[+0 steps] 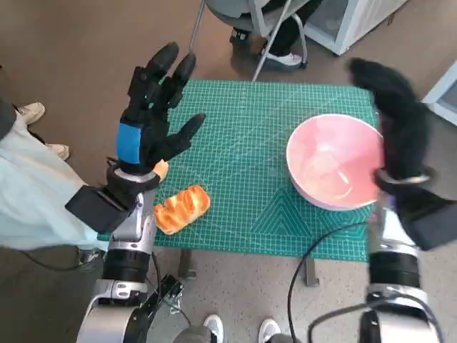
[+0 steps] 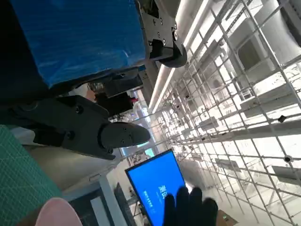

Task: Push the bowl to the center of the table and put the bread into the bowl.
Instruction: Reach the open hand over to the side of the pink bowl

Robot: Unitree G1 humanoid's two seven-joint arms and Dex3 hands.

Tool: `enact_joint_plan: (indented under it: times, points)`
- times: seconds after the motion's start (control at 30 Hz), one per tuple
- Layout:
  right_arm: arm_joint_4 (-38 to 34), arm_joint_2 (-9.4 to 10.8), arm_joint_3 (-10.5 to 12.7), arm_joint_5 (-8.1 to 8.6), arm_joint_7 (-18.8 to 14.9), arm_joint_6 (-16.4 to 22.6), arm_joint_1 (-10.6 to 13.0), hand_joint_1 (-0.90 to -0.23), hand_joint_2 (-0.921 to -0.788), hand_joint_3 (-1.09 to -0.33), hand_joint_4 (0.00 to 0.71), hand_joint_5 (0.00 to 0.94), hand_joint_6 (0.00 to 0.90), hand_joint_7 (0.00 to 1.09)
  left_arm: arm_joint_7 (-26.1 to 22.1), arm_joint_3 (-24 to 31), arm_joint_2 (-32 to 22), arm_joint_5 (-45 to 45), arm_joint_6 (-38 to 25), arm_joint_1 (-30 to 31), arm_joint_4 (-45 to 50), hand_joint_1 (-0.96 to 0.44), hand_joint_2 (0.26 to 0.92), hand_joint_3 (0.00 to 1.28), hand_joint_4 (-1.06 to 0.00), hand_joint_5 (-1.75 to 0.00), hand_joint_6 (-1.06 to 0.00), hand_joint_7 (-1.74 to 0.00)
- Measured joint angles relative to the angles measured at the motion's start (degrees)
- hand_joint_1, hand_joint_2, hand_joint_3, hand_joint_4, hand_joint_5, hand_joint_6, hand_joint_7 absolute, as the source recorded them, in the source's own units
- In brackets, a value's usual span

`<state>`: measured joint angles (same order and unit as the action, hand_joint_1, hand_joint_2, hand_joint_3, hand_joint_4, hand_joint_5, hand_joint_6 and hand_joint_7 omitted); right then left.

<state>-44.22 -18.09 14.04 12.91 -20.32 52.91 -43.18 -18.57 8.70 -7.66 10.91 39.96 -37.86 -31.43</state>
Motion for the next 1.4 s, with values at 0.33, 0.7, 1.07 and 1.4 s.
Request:
enact_joint_plan:
  times: [0.33, 0.7, 1.07, 1.4]
  points:
    - [-14.1, -3.7, 5.9, 0.34, 6.5, 0.2, -1.1, -0.518, -0.921, -0.887, 0.266, 0.000, -0.001, 0.80, 0.1, 0.0, -0.7, 0.0, 0.7, 0.0, -1.1, -0.36, 0.921, 0.30, -0.34, 0.00, -0.19, -0.46]
    - [-25.6, -3.4, 7.1, -0.81, 12.9, -6.7, -1.4, -0.490, -0.921, -0.914, 0.253, 0.001, 0.040, 0.72, 0.3, -0.1, -0.8, 0.0, 0.9, 0.0, -1.2, -0.39, 0.921, 0.31, -0.34, 0.00, -0.20, -0.44]
    - [-29.7, -0.1, 6.2, -3.63, 18.7, -15.9, -1.2, -0.494, -0.921, -0.914, 0.286, 0.007, 0.146, 0.59, 0.5, -0.1, -1.1, 0.0, 1.0, 0.4, -0.9, -0.38, 0.921, 0.31, -0.34, 0.00, -0.21, -0.43]
    - [-30.7, 4.3, 6.9, -3.67, 19.0, -21.3, -1.8, -0.534, -0.921, -0.909, 0.283, 0.002, 0.140, 0.55, 0.4, -0.1, -1.4, 0.1, 0.6, 1.8, 1.1, -0.38, 0.921, 0.31, -0.34, 0.00, -0.22, -0.41]
